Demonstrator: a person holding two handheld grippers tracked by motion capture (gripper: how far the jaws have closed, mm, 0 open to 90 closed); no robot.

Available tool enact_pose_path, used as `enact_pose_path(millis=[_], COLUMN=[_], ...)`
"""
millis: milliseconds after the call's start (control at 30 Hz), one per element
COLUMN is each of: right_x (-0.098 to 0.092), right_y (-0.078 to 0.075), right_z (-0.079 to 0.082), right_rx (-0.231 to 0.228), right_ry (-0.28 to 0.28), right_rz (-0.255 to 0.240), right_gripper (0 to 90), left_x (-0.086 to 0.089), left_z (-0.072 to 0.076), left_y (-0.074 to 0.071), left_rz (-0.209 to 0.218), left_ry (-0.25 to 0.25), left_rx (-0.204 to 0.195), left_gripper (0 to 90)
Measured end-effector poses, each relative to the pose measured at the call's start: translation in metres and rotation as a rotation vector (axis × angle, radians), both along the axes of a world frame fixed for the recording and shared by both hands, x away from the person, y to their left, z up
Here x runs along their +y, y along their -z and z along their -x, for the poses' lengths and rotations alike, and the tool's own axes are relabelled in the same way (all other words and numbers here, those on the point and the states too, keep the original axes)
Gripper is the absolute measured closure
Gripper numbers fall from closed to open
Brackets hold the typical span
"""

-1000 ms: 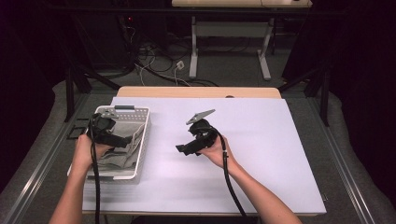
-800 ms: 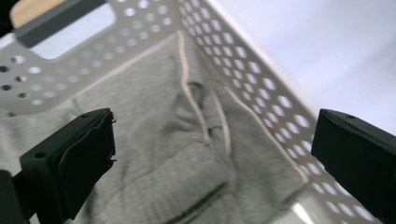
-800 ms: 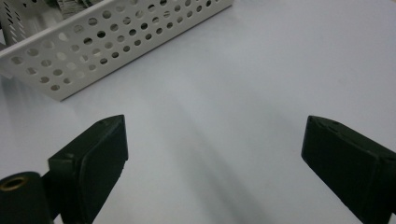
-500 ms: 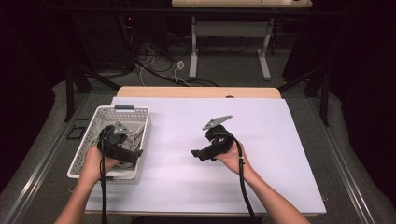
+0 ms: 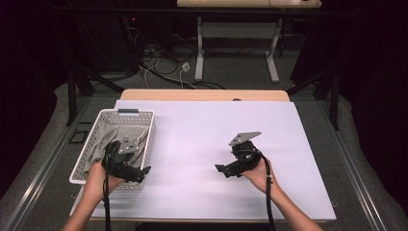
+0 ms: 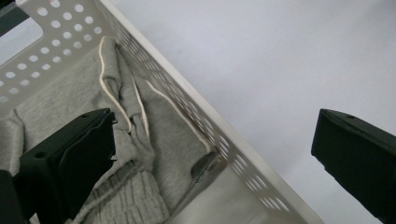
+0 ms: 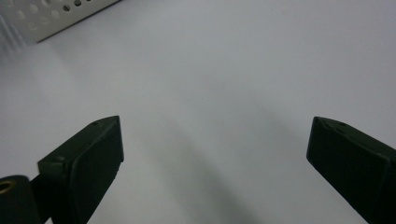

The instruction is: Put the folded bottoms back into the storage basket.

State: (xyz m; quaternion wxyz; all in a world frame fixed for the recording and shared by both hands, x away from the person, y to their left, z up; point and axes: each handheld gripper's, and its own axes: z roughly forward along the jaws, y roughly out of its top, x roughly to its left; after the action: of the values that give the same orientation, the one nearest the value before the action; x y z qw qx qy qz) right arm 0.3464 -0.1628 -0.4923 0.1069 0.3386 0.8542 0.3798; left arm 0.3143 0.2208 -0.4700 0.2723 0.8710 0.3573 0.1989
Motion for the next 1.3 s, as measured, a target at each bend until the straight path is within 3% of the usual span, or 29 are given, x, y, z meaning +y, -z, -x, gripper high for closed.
enact_pose_path(millis=[533, 700, 1033, 1300], right_x=[-0.04, -0.049, -0.071, -0.078], right_y=[0.004, 0.008, 0.018, 0.02], right_z=[0.043, 0.056, 0.075, 0.085], right_rx=[-0.046, -0.06, -0.062, -0.075], right_ry=[0.042, 0.052, 0.091, 0.104], right_rz=[0.038, 0.059, 0.049, 0.041], right_gripper=[1.9, 1.6, 1.7, 1.6], left_x=[0.0, 0.004, 0.004, 0.003], left_z=[0.039, 0.051, 0.071, 0.079], left_y=[0.006, 0.008, 0.012, 0.011], left_rz=[-0.005, 0.023, 0.05, 0.065], left_ry=[0.015, 0.004, 0.004, 0.011], left_rx=[-0.029, -0.048, -0.068, -0.085], left_gripper=[0.0, 0.0, 0.0, 0.0])
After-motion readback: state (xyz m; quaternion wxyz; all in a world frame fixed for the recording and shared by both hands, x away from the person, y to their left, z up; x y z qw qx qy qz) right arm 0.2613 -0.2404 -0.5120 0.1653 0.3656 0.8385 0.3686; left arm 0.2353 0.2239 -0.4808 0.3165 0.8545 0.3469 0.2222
